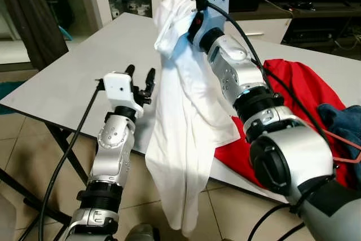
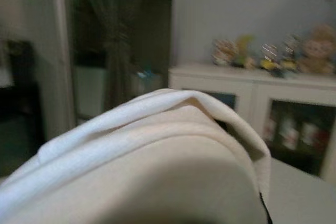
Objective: Hang hanger
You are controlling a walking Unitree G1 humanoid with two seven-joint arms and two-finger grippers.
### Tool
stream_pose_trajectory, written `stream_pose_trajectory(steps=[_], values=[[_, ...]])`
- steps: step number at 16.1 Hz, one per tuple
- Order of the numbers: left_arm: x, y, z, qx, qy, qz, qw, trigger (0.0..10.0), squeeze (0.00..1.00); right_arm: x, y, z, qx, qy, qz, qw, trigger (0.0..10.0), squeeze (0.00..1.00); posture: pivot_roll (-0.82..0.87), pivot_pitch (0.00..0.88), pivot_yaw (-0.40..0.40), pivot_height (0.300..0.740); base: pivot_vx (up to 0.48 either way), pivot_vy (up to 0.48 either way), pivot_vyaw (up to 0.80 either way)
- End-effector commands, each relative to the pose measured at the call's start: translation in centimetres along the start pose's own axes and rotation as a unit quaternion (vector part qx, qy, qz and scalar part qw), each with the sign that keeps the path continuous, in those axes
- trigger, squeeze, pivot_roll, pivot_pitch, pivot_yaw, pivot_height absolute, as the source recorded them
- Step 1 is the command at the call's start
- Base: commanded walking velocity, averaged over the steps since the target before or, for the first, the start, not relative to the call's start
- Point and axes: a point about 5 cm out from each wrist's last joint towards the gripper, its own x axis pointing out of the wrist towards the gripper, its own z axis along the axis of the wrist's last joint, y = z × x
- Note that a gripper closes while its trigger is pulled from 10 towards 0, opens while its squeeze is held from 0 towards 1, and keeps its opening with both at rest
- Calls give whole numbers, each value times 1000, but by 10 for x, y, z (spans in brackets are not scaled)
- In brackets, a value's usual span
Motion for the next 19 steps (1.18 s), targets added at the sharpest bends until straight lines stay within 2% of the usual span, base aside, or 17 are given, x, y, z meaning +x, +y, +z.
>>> stream_pose_trajectory(steps=[1, 3, 6, 10, 12, 13, 14, 15, 17, 18, 19], values=[[2, -3, 5, 12, -8, -14, 1000, 10000, 0, 0, -9, 0, -16, 14, -33, 999, 0, 0, 62, 0, -13, 740, 0, 0, 0], [1, -2, 7, 17, -10, -14, 1000, 10000, 0, -4, -15, -15, -42, 57, -83, 994, 0, 0, 72, 0, -19, 740, 0, 0, 0], [-1, -3, 10, 18, -17, -28, 999, 10000, 0, -8, -12, -33, -60, 102, -101, 988, 0, 0, 79, 0, -24, 740, 0, 0, 0], [-4, -19, 21, 43, -28, -140, 989, 10000, 0, -14, 0, -60, -89, 166, -90, 978, 0, 0, 85, 0, -30, 740, 0, 0, 0], [-8, -30, 28, 38, -28, -210, 977, 10000, 0, -15, 2, -64, -93, 175, -91, 976, 0, 0, 84, 0, -30, 740, 0, 0, 0], [-13, -37, 28, 25, -15, -255, 966, 10000, 0, -16, 1, -64, -88, 174, -95, 976, 0, 0, 85, 0, -31, 740, 0, 0, 0], [-24, -46, 22, 23, 24, -328, 944, 10000, 0, -16, 1, -64, -84, 174, -97, 976, 0, 0, 86, 0, -30, 740, 0, 0, 0], [-30, -48, 16, 31, 49, -351, 935, 10000, 0, -15, 0, -64, -84, 174, -96, 976, 0, 0, 84, 0, -29, 740, 0, 0, 0], [-34, -47, 10, 40, 74, -368, 926, 10000, 0, -15, 0, -63, -83, 173, -96, 977, 0, 0, 82, 0, -27, 740, 0, 0, 0], [-40, -46, 3, 52, 108, -385, 915, 10000, 0, -15, -2, -61, -83, 170, -97, 977, 0, 0, 82, 0, -27, 740, 0, 0, 0], [-45, -41, -7, 86, 153, -388, 905, 10000, 0, -14, -3, -59, -84, 164, -92, 979, 0, 0, 80, 0, -27, 740, 0, 0, 0]])
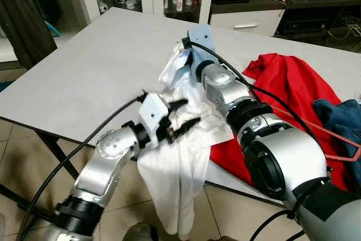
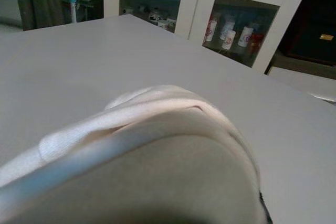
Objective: Hang hanger
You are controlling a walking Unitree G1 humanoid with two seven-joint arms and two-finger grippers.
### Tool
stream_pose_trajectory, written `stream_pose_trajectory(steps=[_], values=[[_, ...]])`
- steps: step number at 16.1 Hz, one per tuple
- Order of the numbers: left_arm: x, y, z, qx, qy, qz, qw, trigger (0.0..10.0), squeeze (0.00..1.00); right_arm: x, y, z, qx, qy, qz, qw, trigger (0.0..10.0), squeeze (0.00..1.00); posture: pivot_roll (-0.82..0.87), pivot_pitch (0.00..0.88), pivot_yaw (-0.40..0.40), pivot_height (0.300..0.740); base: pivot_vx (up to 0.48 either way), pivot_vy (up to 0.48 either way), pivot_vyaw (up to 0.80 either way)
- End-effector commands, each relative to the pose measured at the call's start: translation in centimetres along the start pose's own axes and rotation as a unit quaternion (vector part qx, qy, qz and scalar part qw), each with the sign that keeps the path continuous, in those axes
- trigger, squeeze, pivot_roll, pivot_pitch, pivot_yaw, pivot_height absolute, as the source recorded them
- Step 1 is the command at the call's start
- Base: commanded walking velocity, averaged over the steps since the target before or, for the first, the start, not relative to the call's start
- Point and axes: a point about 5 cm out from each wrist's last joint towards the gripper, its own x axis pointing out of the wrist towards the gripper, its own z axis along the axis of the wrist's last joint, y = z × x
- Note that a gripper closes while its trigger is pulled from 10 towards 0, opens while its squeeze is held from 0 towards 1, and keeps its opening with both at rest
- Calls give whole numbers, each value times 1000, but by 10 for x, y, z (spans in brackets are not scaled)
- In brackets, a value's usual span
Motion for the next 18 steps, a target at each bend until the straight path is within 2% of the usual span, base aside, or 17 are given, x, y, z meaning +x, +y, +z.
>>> stream_pose_trajectory(steps=[1, 2, 3, 4, 5, 9, 11, 12, 13, 15, 16, 17, 18], values=[[-2, -3, -8, 10, 41, -9, 999, 10000, 0, 0, -6, 5, -3, -5, -3, 1000, 0, 0, 80, 0, -27, 740, 0, 0, 0], [-5, 0, -20, 18, 99, -6, 995, 10000, 0, 0, -5, 6, -5, -10, 11, 1000, 0, 0, 80, 0, -27, 740, 0, 0, 0], [-8, 1, -28, 10, 132, -8, 991, 10000, 0, 0, -4, 7, -10, -13, 18, 1000, 235, 0, 80, 0, -27, 740, 0, 0, 0], [-10, 2, -32, 8, 151, -7, 989, 10000, 0, 0, -3, 7, -14, -14, 22, 1000, 1059, 0, 76, 0, -25, 740, 0, 0, 0], [-14, 1, -42, 11, 189, -12, 982, 10000, 0, 0, -3, 9, -11, -15, 28, 999, 10000, 0, 70, 0, -21, 740, 0, 0, 0], [-17, 1, -51, 9, 240, -9, 971, 10000, 0, 0, -3, 14, 6, -18, 69, 997, 10000, 0, 65, 0, -16, 740, 0, 0, 0], [-17, 2, -51, 10, 247, -7, 969, 10000, 0, 0, -5, 18, -18, -25, 95, 995, 10000, 0, 64, 0, -15, 740, 0, 0, 0], [-17, 2, -51, 11, 249, -7, 968, 10000, 0, -1, -6, 19, -33, -23, 111, 993, 10000, 792, 62, 0, -15, 740, 0, 0, 0], [-16, 2, -51, 11, 249, -7, 968, 10000, 0, -1, -6, 20, -44, -22, 127, 991, 10000, 1000, 62, 0, -15, 740, 0, 0, 0], [-15, 2, -51, 10, 248, -7, 969, 10000, 0, -4, -3, 16, -87, -5, 197, 977, 10000, 1000, 58, 0, -15, 740, 0, 0, 0], [-15, 1, -50, 11, 247, -7, 969, 10000, 0, -6, -3, 15, -113, -1, 226, 968, 10000, 400, 58, 0, -15, 740, 0, 0, 0], [-14, 1, -50, 11, 246, -7, 969, 10000, 0, -7, -3, 14, -123, 1, 240, 963, 10000, 0, 58, 0, -15, 740, 0, 0, 0], [-14, 1, -50, 11, 245, -8, 969, 10000, 0, -9, -5, 14, -136, 3, 261, 956, 10000, 0, 58, 0, -15, 740, 0, 0, 0]])
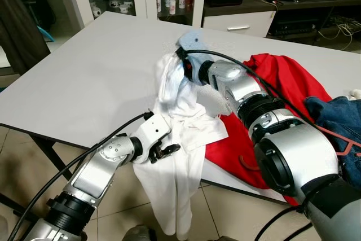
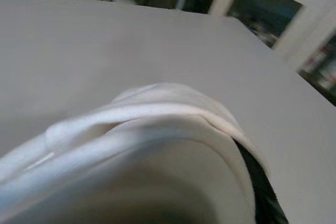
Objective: Hang hanger
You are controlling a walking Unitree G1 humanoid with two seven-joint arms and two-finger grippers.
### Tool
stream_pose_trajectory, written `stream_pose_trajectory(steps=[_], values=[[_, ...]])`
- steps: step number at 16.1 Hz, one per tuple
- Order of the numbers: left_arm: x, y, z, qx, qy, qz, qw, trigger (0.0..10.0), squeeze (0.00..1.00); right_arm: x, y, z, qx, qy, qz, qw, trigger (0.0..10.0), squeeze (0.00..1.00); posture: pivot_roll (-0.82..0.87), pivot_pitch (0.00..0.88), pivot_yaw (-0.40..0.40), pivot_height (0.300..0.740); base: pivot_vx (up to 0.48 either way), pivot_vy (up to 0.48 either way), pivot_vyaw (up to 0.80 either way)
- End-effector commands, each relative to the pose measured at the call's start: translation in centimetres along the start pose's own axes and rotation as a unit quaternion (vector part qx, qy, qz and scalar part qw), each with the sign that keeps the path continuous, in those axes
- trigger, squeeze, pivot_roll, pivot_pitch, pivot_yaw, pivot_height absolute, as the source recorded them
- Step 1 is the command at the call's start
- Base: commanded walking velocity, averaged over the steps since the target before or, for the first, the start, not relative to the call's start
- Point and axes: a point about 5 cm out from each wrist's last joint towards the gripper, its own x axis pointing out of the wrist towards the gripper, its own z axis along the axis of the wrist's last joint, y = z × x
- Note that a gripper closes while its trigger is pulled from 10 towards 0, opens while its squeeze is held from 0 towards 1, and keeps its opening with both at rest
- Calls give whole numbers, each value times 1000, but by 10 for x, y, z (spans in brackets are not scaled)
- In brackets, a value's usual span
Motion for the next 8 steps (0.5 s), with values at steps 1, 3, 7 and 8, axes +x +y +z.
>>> stream_pose_trajectory(steps=[1, 3, 7, 8], values=[[2, -4, -8, -1, 28, -6, 1000, 10000, 0, -6, -6, 5, -29, -2, 21, 999, 10000, 0, 52, 0, -14, 740, 0, 0, 0], [3, -5, -8, -1, 26, -7, 1000, 10000, 0, -13, -10, -1, -65, 20, 60, 996, 10000, 1000, 49, 0, -14, 740, 0, 0, 0], [4, -5, -7, 0, 23, -7, 1000, 10000, 0, -28, -17, -22, -204, 107, 89, 969, 10000, 0, 47, 0, -12, 740, 0, 0, 0], [4, -5, -7, 0, 23, -7, 1000, 10000, 0, -35, -23, -24, -235, 119, 91, 960, 10000, 0, 44, 0, -11, 740, 0, 0, 0]])
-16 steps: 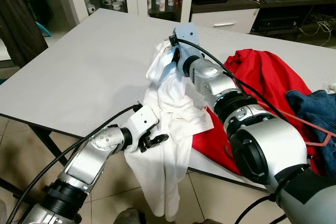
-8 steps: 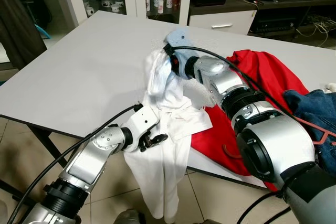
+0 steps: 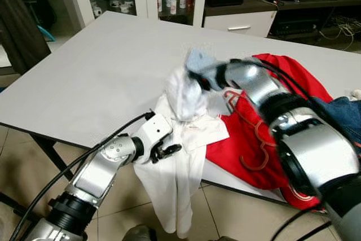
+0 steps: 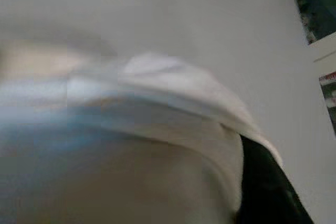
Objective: Hang hanger
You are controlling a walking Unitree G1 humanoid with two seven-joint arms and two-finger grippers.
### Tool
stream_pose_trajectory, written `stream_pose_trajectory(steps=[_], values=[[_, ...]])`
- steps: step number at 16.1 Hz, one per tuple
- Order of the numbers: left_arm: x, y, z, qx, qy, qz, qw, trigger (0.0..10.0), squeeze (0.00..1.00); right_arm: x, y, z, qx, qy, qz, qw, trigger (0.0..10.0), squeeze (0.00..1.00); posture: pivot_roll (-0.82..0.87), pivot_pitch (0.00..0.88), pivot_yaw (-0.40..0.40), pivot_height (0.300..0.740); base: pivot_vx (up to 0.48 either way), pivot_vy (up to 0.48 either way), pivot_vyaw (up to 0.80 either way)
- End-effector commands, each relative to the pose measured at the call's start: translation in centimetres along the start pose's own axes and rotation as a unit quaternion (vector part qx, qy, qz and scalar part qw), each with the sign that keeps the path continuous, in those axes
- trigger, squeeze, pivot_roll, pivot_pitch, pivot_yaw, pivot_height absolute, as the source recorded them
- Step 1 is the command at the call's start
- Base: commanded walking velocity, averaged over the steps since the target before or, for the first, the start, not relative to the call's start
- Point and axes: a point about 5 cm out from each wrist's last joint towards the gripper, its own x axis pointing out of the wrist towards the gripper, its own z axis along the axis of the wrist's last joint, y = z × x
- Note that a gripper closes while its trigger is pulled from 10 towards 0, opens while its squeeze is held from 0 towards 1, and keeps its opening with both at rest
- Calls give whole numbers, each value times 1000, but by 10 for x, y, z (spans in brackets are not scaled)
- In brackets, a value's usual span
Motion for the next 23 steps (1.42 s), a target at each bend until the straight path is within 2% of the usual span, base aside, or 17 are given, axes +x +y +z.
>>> stream_pose_trajectory(steps=[1, 3, 7, 8, 9, 11, 12, 14, 17, 18, 20, 21, 23], values=[[2, -4, -9, -1, 26, -6, 1000, 10000, 0, -5, -5, 1, -28, 2, 3, 1000, 10000, 0, 44, 0, -11, 740, 0, 0, 0], [3, -4, -8, -1, 25, -6, 1000, 10000, 0, -13, -8, -3, -69, 18, 13, 997, 10000, 0, 44, 0, -11, 740, 0, 0, 0], [5, -3, -6, 2, 22, -8, 1000, 10000, 0, -33, -4, -6, -146, 1, 115, 983, 10000, 35, 37, 0, -10, 740, 0, 0, 0], [5, -3, -6, 2, 22, -8, 1000, 10000, 0, -35, -4, -5, -149, -7, 126, 981, 10000, 27, 37, 0, -10, 740, 0, 0, 0], [4, -4, -6, 2, 22, -8, 1000, 10000, 0, -41, -5, -1, -140, -38, 147, 978, 10000, 0, 37, 0, -10, 740, 0, 0, 0], [5, -4, -7, 2, 22, -8, 1000, 10000, 0, -50, -9, 8, -100, -107, 171, 974, 10000, 0, 40, 0, -8, 740, 0, 0, 0], [5, -4, -7, 2, 22, -8, 1000, 10000, 0, -51, -10, 9, -89, -119, 172, 974, 10000, 0, 40, 0, -8, 740, 0, 0, 0], [5, -4, -6, 2, 21, -8, 1000, 10000, 0, -57, -16, 16, -31, -184, 170, 968, 10000, 0, 40, 0, -8, 740, 0, 0, 0], [7, -2, -3, -2, 7, 4, 1000, 10000, 0, -59, -20, 27, 63, -297, 167, 938, 10000, 0, 39, 0, -7, 740, 0, 0, 0], [7, -2, -2, -3, 6, 6, 1000, 10000, 0, -59, -21, 28, 78, -313, 164, 932, 10000, 0, 39, 0, -7, 740, 0, 0, 0], [6, 1, -1, -7, -1, 24, 1000, 10000, 0, -63, -26, 28, 166, -398, 133, 892, 10000, 0, 46, 0, -13, 740, 0, 0, 0], [6, 3, -1, -8, -1, 32, 999, 10000, 0, -63, -26, 26, 182, -411, 129, 884, 10000, 0, 47, 0, -14, 740, 0, 0, 0], [6, 3, -1, -8, -1, 32, 999, 10000, 0, -63, -26, 26, 182, -411, 129, 884, 10000, 0, 47, 0, -14, 740, 0, 0, 0]])
